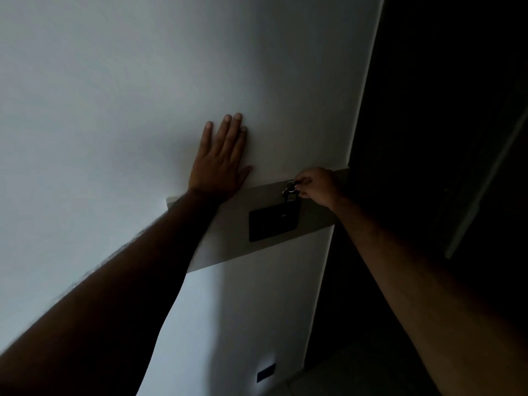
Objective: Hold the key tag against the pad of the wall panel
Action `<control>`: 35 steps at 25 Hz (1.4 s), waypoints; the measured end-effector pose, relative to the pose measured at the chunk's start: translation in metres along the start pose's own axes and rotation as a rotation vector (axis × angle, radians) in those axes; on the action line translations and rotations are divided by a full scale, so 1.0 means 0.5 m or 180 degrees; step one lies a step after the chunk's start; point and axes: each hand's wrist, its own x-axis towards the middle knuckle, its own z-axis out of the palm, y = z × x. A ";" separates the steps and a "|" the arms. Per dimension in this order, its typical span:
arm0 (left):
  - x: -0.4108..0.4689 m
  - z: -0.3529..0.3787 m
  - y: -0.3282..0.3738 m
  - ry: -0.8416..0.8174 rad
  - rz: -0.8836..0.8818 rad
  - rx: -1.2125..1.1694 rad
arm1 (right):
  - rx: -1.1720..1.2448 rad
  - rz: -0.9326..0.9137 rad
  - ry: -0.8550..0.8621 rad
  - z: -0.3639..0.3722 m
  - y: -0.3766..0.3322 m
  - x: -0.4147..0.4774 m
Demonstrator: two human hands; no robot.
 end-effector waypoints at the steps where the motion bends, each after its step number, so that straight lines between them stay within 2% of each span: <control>1: 0.002 -0.002 0.002 -0.0016 -0.0026 0.0008 | 0.0011 0.0012 -0.0042 0.001 0.002 0.002; 8: 0.001 -0.011 0.002 -0.0047 -0.0026 -0.0013 | -0.0166 -0.0063 -0.0159 0.028 0.010 0.006; 13: 0.001 -0.015 0.000 -0.0068 -0.0003 0.0010 | -0.0739 -0.0377 -0.0185 0.037 0.016 -0.001; 22: 0.002 -0.016 0.001 -0.0099 -0.0005 -0.0013 | -0.0450 0.0204 -0.0365 0.040 0.012 -0.005; 27: 0.002 -0.014 -0.001 -0.0112 0.0021 -0.0011 | -0.0835 -0.0299 -0.0234 0.046 0.005 -0.008; 31: 0.002 -0.011 -0.001 -0.0098 0.0025 -0.0045 | -0.1477 -0.1068 0.0049 0.033 0.009 -0.007; 35: 0.001 -0.011 0.001 -0.0102 0.0035 -0.0042 | -0.1374 -0.1368 0.0066 0.027 0.003 -0.021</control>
